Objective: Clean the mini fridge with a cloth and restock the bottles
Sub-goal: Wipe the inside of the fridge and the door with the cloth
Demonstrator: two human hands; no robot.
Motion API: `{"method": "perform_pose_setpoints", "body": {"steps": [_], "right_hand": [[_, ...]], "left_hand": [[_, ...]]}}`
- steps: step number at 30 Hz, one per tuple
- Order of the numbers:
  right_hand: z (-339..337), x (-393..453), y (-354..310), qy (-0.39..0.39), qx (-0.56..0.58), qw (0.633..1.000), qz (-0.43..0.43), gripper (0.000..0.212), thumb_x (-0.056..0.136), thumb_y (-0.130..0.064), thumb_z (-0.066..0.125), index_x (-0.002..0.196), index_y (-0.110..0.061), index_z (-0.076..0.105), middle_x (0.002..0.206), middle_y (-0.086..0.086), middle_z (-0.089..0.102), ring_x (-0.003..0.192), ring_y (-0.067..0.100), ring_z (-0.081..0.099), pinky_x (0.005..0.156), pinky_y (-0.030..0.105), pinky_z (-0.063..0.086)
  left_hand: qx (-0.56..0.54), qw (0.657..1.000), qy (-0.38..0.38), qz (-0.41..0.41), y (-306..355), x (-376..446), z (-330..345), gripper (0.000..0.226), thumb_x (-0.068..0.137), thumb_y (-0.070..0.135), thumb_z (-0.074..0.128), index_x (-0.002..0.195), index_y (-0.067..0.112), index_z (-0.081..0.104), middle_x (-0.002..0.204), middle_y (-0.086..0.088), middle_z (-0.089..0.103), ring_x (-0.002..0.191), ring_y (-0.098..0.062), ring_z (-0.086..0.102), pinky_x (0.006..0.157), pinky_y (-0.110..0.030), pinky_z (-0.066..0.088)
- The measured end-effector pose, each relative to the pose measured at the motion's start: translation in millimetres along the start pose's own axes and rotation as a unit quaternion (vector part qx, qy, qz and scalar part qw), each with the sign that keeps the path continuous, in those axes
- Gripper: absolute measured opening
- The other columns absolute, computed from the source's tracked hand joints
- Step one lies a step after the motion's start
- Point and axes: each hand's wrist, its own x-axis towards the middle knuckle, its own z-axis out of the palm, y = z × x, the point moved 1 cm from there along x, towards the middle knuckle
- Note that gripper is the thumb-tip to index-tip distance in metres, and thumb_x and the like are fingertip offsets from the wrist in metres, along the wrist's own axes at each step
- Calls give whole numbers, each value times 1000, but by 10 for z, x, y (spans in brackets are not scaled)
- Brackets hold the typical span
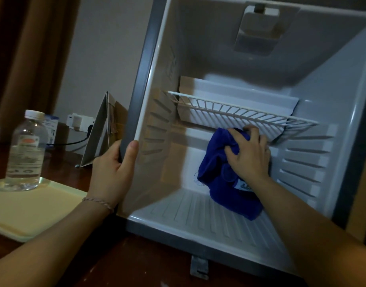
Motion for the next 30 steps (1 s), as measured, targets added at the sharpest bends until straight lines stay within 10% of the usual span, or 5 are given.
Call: {"method": "perform_pose_setpoints", "body": {"steps": [10,14,23,30], "right_hand": [[1,45,-71,17,-27,999,21,75,83,-84,31,124,-28,58,137,7,41,124,35,36,93,53,40],[27,63,-258,42,-46,998,26,81,87,-83,14,120,-25,60,137,9,44,125,35,36,94,55,35],[451,118,-696,137,-100,985,-44,49,86,-64,60,103,-18,66,108,12,59,99,36,52,73,47,41],[600,256,-1209,103,-102,985,-89,43,84,-52,67,115,-23,63,126,10,58,111,35,51,80,48,41]], "left_hand": [[11,1000,8,5,-26,7,-6,52,88,59,40,86,11,59,76,-16,65,70,-33,63,63,-49,56],[8,1000,-4,4,-46,15,0,47,89,57,40,79,14,55,68,-12,60,58,-18,57,50,-25,49],[-6,1000,-9,2,-63,21,14,36,88,55,41,77,23,54,66,-2,60,57,-8,58,48,-16,45],[-12,999,4,30,-79,26,16,31,91,50,44,73,26,51,57,1,53,50,-9,52,46,-14,40]]}}
